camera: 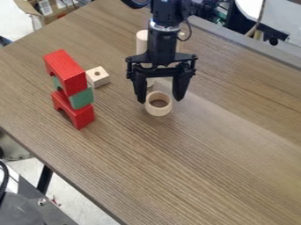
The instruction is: Put a hollow cylinder through a cylinder
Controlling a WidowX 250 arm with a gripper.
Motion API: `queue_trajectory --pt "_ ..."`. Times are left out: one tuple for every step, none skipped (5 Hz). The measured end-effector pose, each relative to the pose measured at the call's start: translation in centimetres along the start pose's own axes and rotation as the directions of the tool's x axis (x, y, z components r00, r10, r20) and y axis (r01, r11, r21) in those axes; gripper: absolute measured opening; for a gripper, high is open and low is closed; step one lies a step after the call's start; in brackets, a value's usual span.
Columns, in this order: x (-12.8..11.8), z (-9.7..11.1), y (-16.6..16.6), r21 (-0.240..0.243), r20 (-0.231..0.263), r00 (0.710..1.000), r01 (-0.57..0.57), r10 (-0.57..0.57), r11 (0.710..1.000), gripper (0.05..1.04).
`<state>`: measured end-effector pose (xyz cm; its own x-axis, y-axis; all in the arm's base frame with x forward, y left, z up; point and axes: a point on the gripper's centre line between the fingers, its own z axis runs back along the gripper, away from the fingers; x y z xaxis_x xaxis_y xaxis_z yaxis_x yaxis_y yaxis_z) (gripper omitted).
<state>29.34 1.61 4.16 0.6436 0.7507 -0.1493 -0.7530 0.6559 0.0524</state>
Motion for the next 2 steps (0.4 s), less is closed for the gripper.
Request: queue_trajectory --pt "-0.24 -0.94 0.22 0.023 -0.025 1.0 -0.003 0.003 1.0 0.925" --pt "-0.59 -1.4 0.3 0.005 -0.039 0.999 -0.029 0.029 1.0 0.726"
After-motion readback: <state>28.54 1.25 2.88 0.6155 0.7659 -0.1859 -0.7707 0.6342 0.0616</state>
